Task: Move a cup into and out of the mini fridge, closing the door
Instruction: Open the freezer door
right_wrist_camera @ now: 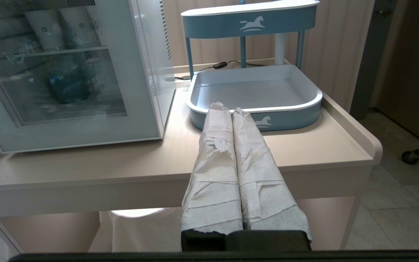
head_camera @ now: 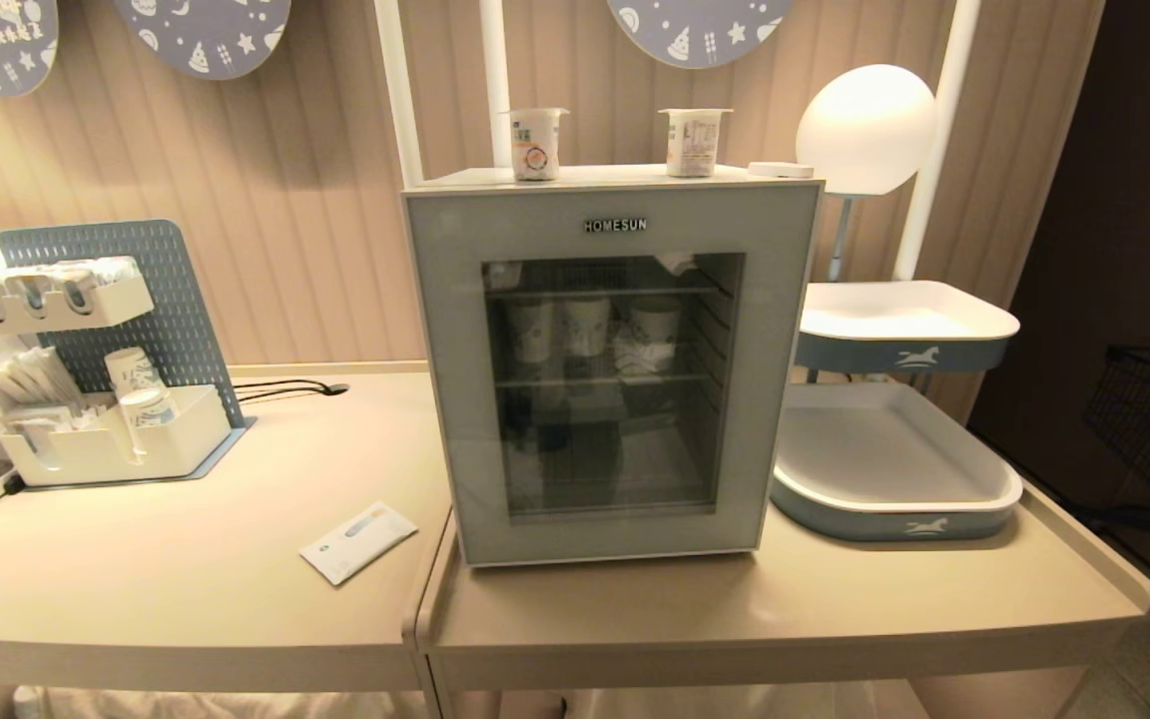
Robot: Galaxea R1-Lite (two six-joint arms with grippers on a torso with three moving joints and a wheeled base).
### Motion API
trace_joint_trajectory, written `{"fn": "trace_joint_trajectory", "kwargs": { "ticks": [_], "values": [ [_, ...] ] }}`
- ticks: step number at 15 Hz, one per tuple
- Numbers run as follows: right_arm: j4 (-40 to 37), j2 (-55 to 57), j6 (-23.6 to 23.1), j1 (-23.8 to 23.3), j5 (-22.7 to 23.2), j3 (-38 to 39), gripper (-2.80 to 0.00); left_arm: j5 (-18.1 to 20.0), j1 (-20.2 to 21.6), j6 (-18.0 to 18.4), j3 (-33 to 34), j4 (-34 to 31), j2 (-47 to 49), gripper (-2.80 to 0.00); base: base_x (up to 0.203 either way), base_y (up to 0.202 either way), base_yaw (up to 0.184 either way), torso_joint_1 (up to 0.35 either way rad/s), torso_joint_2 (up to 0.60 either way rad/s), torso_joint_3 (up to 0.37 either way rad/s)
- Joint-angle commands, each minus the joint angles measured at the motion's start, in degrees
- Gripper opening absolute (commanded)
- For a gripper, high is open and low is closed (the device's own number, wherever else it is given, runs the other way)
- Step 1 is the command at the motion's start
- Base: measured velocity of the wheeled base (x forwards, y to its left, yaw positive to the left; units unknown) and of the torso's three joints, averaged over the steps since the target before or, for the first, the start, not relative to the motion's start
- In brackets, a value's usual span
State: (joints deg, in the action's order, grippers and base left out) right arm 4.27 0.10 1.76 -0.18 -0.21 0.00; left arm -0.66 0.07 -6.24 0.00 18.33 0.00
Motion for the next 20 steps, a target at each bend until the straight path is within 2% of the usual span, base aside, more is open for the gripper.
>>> {"fn": "trace_joint_trajectory", "kwargs": {
  "ticks": [1,5,6,8,10,11,14,16,17,19,20],
  "values": [
    [0.0,0.1,0.0,0.0,0.0,2.2,-2.80,0.0,0.0,0.0,2.3,0.1,0.1,-2.80,0.000,0.000,0.000,0.000,0.00,0.000],
    [0.0,0.1,0.0,0.0,0.0,2.2,-2.80,-0.2,0.0,1.0,2.0,-1.1,0.6,-2.80,0.000,0.000,0.000,0.000,0.00,0.000],
    [0.0,0.1,0.0,0.0,0.0,2.2,-2.80,-0.3,0.0,1.0,0.2,-2.3,1.4,-2.80,0.000,0.000,0.000,0.000,0.00,0.000],
    [0.0,0.1,0.0,0.0,0.0,2.2,-2.80,-1.3,0.0,0.3,-10.7,-8.2,6.0,-2.80,0.000,0.000,0.000,0.000,0.00,0.000],
    [0.0,0.1,0.0,0.0,0.0,2.2,-2.80,-2.2,-0.4,-1.9,-22.9,-11.6,16.7,-2.80,0.000,0.000,0.000,0.000,0.00,0.000],
    [0.0,0.1,0.0,0.0,0.0,2.2,-2.80,-2.4,-0.7,-3.1,-25.7,-10.8,24.7,-2.80,0.000,0.000,0.000,0.000,0.00,0.000],
    [0.0,0.1,0.0,0.0,0.0,2.2,-2.80,-0.8,-1.2,-5.2,-29.8,-2.2,49.3,-2.80,0.000,0.000,0.000,0.000,0.00,0.000],
    [0.0,0.1,0.0,0.0,0.0,2.2,-2.80,3.6,-0.3,-5.9,-32.3,5.2,65.7,-2.80,0.000,0.000,0.000,0.000,0.00,0.000],
    [0.0,0.1,0.0,0.0,0.0,2.2,-2.80,7.3,0.6,-6.2,-34.0,8.9,73.8,-2.80,0.000,0.000,0.000,0.000,0.00,0.000],
    [0.0,0.1,0.0,0.0,0.0,2.2,-2.80,17.3,2.4,-6.6,-38.4,14.7,87.4,-2.80,0.000,0.000,0.000,0.000,0.00,0.000],
    [0.0,0.1,0.0,0.0,0.0,2.2,-2.80,23.9,3.3,-6.6,-41.0,17.2,93.0,-2.80,0.000,0.000,0.000,0.000,0.00,0.000]
  ]
}}
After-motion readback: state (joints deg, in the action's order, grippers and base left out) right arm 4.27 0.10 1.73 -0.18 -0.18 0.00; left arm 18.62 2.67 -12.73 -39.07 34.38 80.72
